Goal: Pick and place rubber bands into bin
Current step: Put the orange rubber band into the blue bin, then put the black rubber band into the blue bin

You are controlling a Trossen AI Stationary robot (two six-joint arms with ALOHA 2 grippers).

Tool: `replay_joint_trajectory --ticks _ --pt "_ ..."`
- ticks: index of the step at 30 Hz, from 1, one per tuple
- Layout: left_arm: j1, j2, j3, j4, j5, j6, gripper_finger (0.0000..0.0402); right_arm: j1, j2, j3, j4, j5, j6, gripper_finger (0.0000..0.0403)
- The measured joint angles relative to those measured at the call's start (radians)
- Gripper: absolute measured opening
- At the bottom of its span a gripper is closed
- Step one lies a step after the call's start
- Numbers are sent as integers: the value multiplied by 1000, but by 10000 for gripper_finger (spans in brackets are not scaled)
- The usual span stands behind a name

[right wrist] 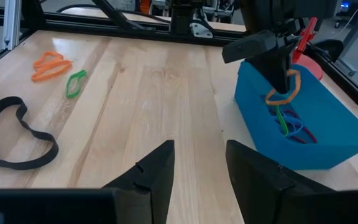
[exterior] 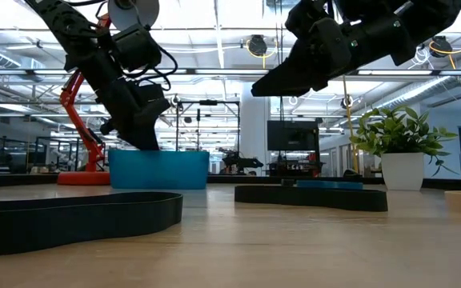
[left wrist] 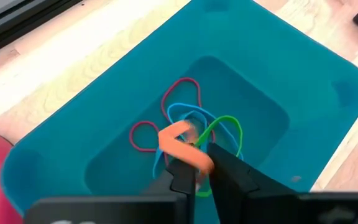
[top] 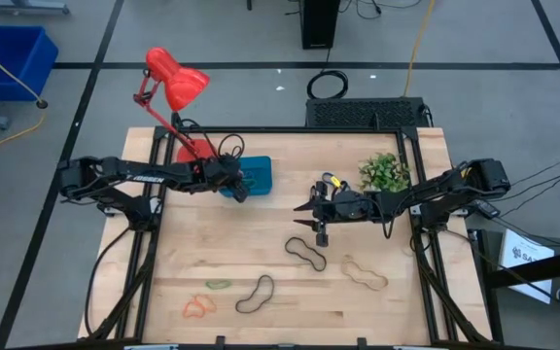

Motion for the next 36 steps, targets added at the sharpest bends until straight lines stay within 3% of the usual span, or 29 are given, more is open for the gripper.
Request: replay_joint_trajectory --ticks 8,13,19,28,36 --pt "0 0 0 0 0 5 141 0 0 0 0 0 0 141" --pt "0 -43 0 -18 19 64 167 0 -2 0 -24 0 -20 141" --pt "-49 -153 0 17 100 112 172 -1 -60 -1 -192 0 -7 141" --pt "-219 -315 -1 131 66 206 174 -63 -197 0 -454 0 161 141" --pt "-380 -380 -1 209 28 260 175 -126 -200 0 -771 -4 299 141"
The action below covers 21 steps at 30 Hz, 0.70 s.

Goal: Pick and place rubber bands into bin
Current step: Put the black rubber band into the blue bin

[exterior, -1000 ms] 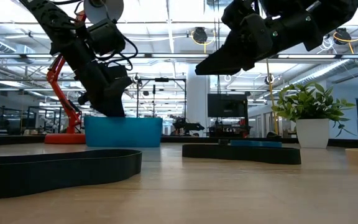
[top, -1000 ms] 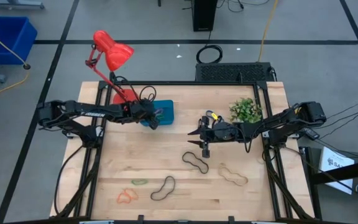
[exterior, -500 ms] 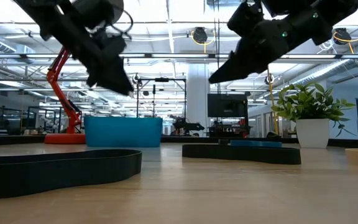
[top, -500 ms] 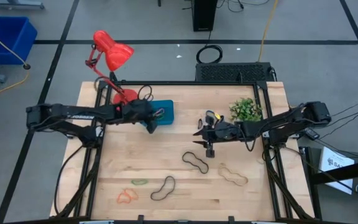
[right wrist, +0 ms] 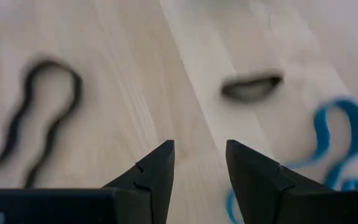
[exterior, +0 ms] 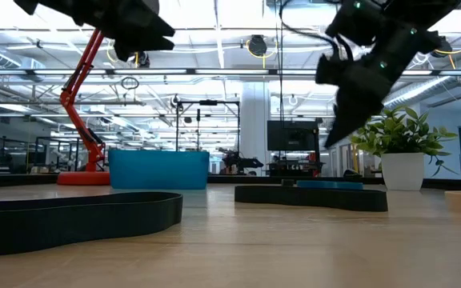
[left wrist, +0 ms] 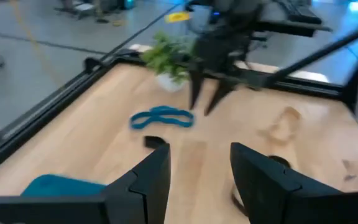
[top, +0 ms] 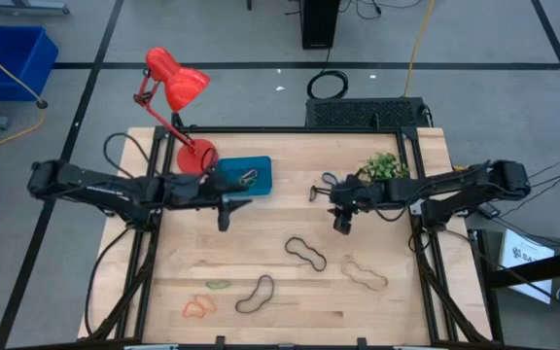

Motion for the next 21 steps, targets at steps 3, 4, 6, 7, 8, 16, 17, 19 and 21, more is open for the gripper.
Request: replay_joint_trajectory --ticks 3,4,6,7,8,16,17,19,21 --pt "-31 5 0 0 -2 13 175 -1 3 0 -42 1 -38 141" --pt "-37 9 0 2 -3 13 175 -1 2 0 -35 1 -49 141" --pt "-47 12 0 -1 -3 6 175 -1 2 0 -26 0 -56 141" --pt "-54 11 0 -1 -4 7 175 -1 2 0 -27 0 -56 141" --pt "-60 7 0 -2 -5 12 175 -1 1 0 -27 0 -60 141" --pt "-146 -122 -77 60 -108 74 175 2 -1 0 -34 0 -84 141" --pt "-154 -141 -106 100 -109 78 175 2 -1 0 -32 1 -92 141" --pt "-169 -180 -164 164 -108 83 175 2 -1 0 -9 2 -120 141" --pt "-177 -212 -214 213 -109 86 175 -2 -1 0 38 4 -135 141"
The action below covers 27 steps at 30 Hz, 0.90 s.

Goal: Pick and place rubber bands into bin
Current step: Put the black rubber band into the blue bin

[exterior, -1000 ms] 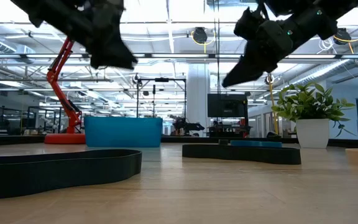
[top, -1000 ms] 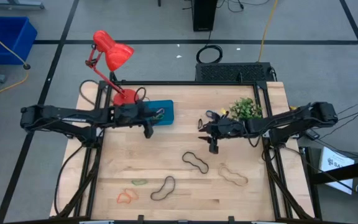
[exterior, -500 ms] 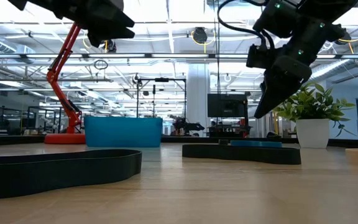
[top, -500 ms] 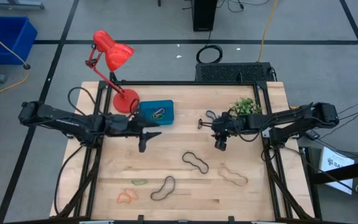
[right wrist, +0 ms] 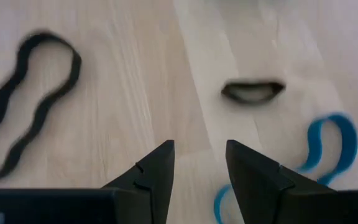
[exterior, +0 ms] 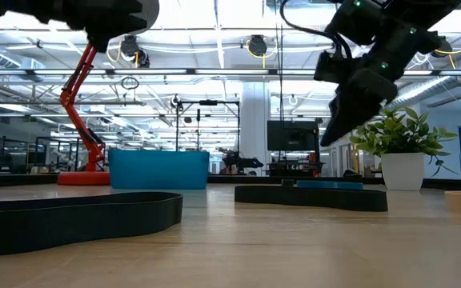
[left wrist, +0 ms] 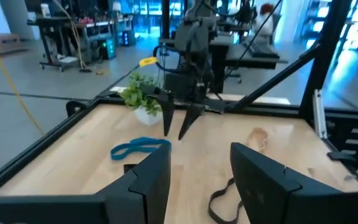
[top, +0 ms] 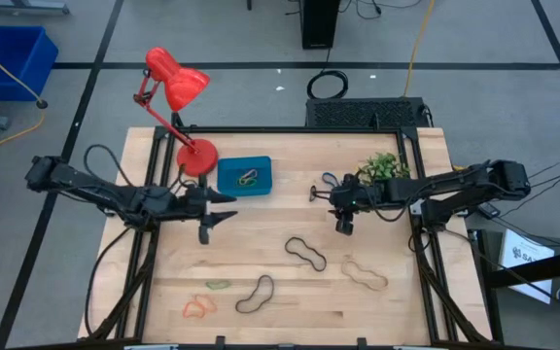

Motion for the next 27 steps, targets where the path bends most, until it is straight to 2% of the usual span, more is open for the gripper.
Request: replay_joint_trajectory --ticks 6,12,16,22,24,27 --pt "-5 -95 -82 30 4 -13 175 -3 4 1 167 0 -27 141" --pt "-16 -120 -106 20 9 -32 175 -24 61 1 292 1 -90 141" --pt "-16 -117 -107 4 10 -27 175 -43 117 59 273 -1 -142 141" --pt "-16 -117 -107 -7 10 -26 175 -89 215 207 104 -1 -214 141" --pt "-16 -117 -107 -10 9 -27 175 -110 249 243 68 -1 -175 141" --pt "-16 -117 -107 -10 10 -28 175 -155 285 265 48 0 46 141"
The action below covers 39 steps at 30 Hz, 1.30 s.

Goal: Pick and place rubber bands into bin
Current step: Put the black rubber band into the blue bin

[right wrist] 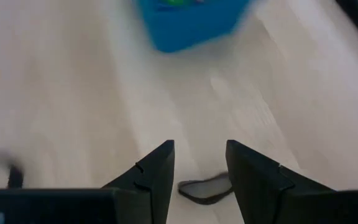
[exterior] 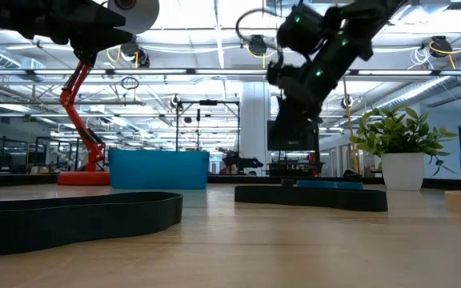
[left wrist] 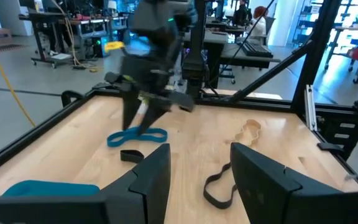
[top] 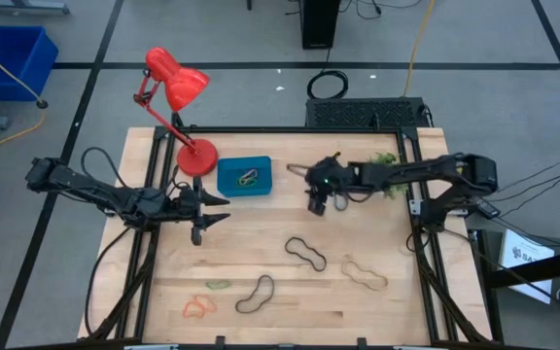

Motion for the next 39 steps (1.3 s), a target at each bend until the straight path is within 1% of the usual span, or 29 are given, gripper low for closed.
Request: replay_joint_trajectory --ticks 2,8,10,17,35,39 --pt "0 0 0 0 0 0 175 -27 13 1 -12 0 96 141" --pt "0 0 0 0 0 -1 175 -60 30 0 -106 2 127 141" --pt "0 0 0 -1 0 -1 175 -61 35 0 -110 3 147 141" --pt "0 0 0 -1 1 -3 175 -58 62 1 -116 2 165 141" --pt "0 0 0 -2 1 -6 175 -58 63 0 -117 3 166 141" --pt "0 0 0 -2 1 -6 175 -58 63 -7 -111 3 215 141"
